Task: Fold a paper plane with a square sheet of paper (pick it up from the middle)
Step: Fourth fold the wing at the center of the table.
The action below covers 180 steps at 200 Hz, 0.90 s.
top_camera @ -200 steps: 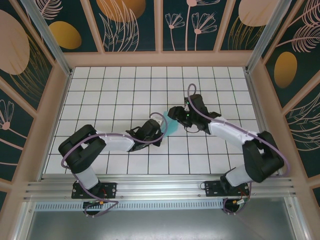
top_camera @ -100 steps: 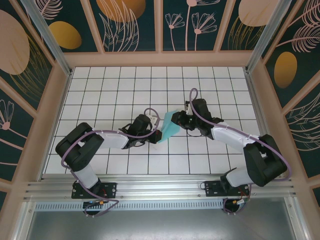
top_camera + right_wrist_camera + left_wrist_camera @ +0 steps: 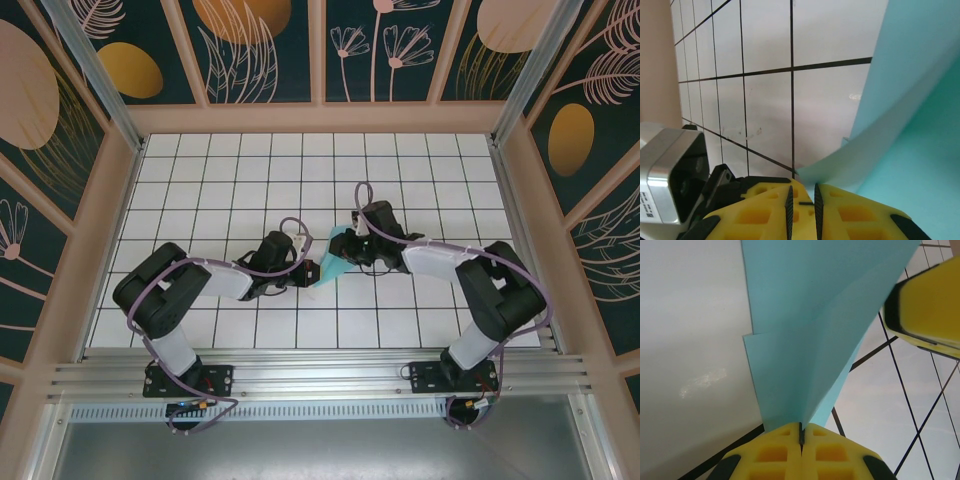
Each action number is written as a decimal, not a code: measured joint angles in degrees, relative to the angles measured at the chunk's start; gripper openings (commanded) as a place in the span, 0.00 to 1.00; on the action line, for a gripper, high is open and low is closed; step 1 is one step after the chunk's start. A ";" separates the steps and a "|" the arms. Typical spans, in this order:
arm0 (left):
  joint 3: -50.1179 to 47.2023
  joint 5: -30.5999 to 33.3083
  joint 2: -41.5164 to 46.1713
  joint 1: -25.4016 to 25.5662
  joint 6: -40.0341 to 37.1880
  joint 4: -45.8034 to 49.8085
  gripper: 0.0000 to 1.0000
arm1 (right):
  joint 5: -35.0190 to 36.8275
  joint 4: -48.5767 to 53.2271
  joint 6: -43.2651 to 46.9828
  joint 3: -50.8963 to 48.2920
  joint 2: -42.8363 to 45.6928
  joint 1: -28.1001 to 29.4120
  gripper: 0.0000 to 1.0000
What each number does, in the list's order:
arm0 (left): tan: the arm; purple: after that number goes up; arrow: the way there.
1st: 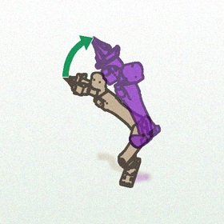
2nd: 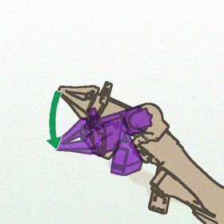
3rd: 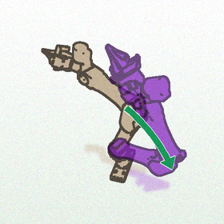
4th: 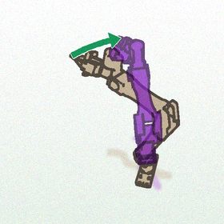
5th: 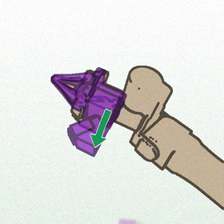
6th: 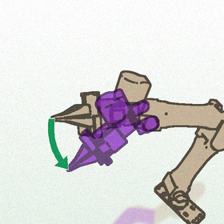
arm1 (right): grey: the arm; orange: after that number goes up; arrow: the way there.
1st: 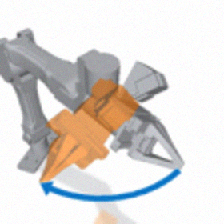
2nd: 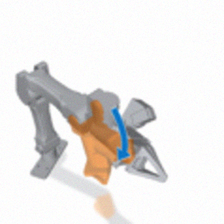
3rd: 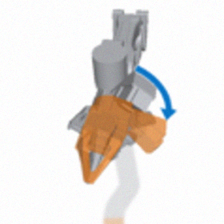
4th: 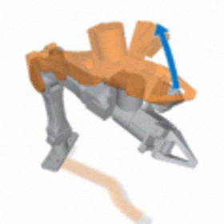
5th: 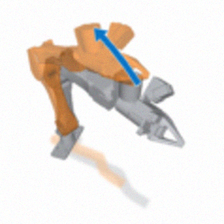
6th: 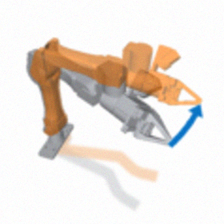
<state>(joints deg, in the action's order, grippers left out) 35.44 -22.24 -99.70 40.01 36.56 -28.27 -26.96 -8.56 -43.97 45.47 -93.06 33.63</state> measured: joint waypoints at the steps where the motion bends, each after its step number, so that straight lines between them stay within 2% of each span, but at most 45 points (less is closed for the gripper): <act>1: 0.00 -0.02 -0.04 0.00 0.04 -0.07 0.03 | 0.00 -0.04 0.00 0.09 -0.09 0.02 0.22; 74: -0.11 -1.25 -1.01 0.00 0.85 -1.09 0.04 | 0.02 -0.37 0.00 2.03 -4.44 0.24 0.23; 112: -0.11 -1.33 -1.03 0.00 0.81 -1.11 0.10 | 0.81 -0.55 -0.02 3.04 -6.43 0.22 0.22; 132: -0.28 -1.33 -1.03 0.00 0.72 -1.11 0.16 | 1.62 -0.57 -0.04 3.39 -7.50 0.22 0.22; 180: -1.64 -1.33 0.00 0.00 0.37 -1.36 0.17 | 3.30 -0.46 -0.28 3.63 -8.74 0.11 0.22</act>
<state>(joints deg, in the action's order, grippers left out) 33.80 -23.57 -99.70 40.01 36.93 -29.63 -23.66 -9.02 -44.25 49.10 -101.80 33.74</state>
